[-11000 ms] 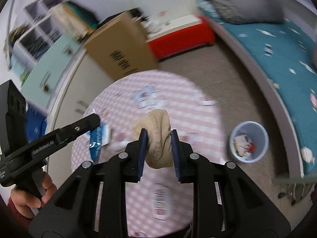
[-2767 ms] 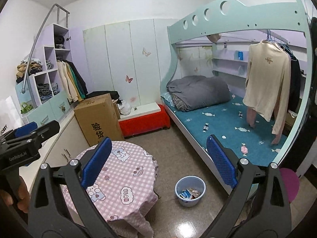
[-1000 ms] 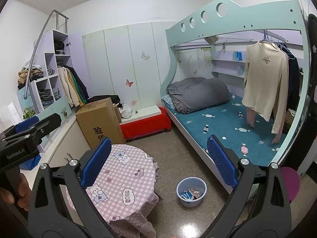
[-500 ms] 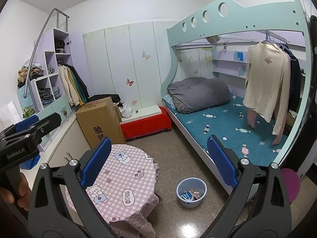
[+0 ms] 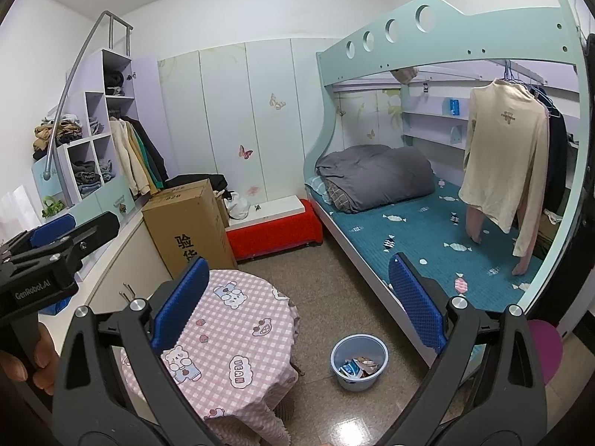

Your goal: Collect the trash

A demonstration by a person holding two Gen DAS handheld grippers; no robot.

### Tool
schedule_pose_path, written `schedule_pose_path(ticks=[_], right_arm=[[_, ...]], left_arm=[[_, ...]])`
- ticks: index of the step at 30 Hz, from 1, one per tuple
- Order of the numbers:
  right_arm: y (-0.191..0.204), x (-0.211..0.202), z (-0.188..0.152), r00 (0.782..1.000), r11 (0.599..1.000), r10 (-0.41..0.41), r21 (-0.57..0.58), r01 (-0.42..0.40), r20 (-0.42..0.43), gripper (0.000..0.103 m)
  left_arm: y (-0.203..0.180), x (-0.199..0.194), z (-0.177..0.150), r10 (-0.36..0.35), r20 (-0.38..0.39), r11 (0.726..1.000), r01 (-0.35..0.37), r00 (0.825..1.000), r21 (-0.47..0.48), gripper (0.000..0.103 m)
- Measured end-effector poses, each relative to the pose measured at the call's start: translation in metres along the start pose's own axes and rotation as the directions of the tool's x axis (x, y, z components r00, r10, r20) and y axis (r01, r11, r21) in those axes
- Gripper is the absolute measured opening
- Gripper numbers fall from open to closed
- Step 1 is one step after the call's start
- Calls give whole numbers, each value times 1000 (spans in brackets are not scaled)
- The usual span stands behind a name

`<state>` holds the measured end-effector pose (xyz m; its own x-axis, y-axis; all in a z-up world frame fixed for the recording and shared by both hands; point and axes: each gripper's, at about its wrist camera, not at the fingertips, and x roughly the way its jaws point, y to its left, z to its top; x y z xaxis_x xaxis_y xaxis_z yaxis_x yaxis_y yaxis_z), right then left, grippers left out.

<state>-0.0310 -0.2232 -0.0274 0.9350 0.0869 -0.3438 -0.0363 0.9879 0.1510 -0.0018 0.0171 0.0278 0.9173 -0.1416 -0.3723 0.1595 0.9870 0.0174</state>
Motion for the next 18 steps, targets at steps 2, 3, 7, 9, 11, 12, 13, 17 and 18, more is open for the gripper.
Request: schedule_pose_path(ticks=[2, 3, 7, 9, 11, 12, 13, 17, 18], right_arm=[[0, 1, 0, 1000, 1000, 0, 0, 0, 0, 95], [1, 1, 0, 1000, 1000, -1, 0, 1, -1, 95], [0, 0, 0, 1000, 1000, -1, 0, 1, 0, 95], [1, 1, 0, 1000, 1000, 0, 1, 0, 1, 95], [0, 0, 0, 1000, 1000, 0, 0, 0, 0, 95], [0, 0, 0, 1000, 1000, 0, 0, 0, -1, 95], [1, 1, 0, 1000, 1000, 0, 0, 0, -2, 95], [1, 1, 0, 1000, 1000, -1, 3, 1, -4, 95], [1, 3, 0, 1000, 1000, 0, 3, 0, -5, 95]], left_arm=[[1, 2, 1, -1, -1, 1000, 1, 1000, 0, 97], [1, 2, 1, -1, 0, 1000, 1, 1000, 0, 97], [1, 3, 1, -2, -1, 1000, 2, 1000, -1, 97], [1, 4, 1, 0, 0, 1000, 0, 1000, 2, 97], [1, 4, 1, -1, -1, 1000, 1, 1000, 2, 97], [1, 4, 1, 0, -1, 1000, 0, 1000, 2, 97], [1, 4, 1, 0, -2, 1000, 0, 1000, 3, 97], [0, 4, 1, 1, -4, 1000, -1, 1000, 2, 97], [1, 5, 1, 0, -5, 1000, 0, 1000, 2, 97]])
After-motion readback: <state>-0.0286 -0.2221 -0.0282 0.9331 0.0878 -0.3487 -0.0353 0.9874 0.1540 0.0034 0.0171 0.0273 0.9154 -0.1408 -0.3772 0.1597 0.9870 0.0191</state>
